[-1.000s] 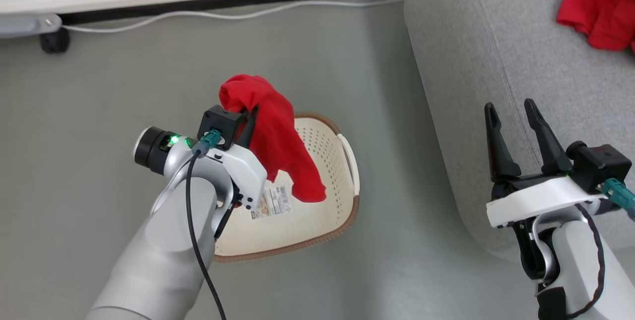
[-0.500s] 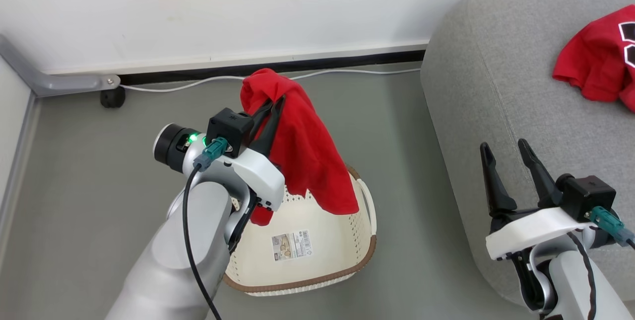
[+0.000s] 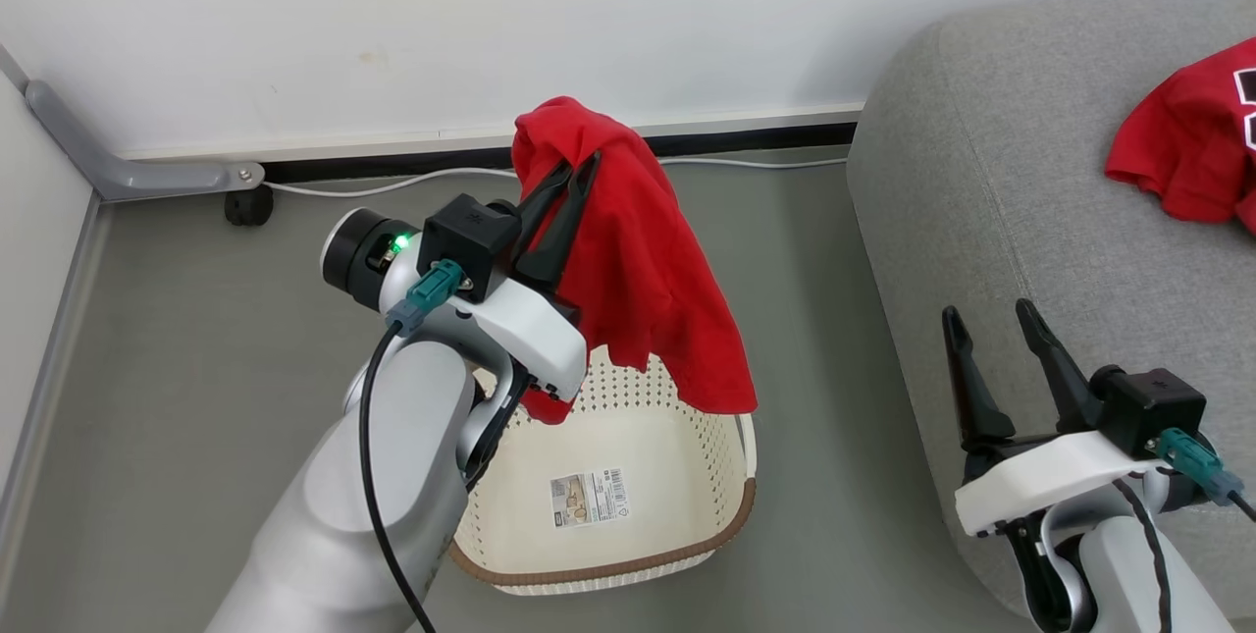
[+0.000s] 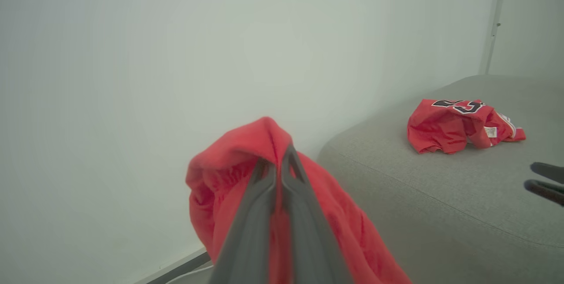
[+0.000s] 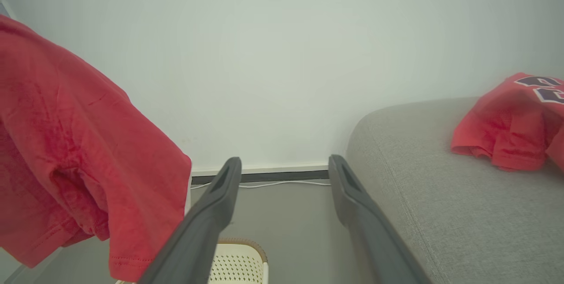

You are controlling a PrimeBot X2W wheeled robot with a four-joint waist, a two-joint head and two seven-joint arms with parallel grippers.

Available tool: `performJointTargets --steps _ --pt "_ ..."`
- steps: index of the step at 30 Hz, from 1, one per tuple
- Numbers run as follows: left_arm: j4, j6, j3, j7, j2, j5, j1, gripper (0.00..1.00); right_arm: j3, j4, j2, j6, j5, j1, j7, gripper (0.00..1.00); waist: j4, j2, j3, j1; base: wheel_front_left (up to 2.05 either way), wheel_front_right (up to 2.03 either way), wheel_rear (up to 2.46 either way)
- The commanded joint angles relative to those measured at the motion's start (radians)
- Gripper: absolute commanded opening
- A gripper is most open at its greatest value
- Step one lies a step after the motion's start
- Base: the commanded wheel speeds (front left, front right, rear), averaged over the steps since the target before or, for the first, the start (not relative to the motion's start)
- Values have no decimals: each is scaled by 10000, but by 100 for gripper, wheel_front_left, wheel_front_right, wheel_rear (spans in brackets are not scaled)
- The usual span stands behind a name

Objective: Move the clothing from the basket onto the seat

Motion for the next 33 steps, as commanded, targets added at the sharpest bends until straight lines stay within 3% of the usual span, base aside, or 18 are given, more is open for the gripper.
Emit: performJointTargets --steps 1,6,13,23,33 --pt "-353 -31 260 -5 197 -42 -384 0 271 -295 -45 40 15 -98 -59 100 -5 -1 13 0 0 0 0" --pt "-561 -12 191 55 207 -81 -404 0 1199 -691 -215 40 235 -567 -59 100 -33 -1 84 0 0 0 0" --pt "-691 -8 61 58 198 -142 -423 0 3397 -1096 -628 40 782 -1732 -59 100 -8 -1 192 0 0 0 0" --pt "-695 9 -170 12 158 -268 -509 0 5992 -428 -690 40 1404 -3080 -59 100 199 -1 244 0 0 0 0" --pt "-801 15 -448 -36 124 -408 -541 0 6485 1076 -140 40 927 -3770 -59 100 446 -1 234 0 0 0 0"
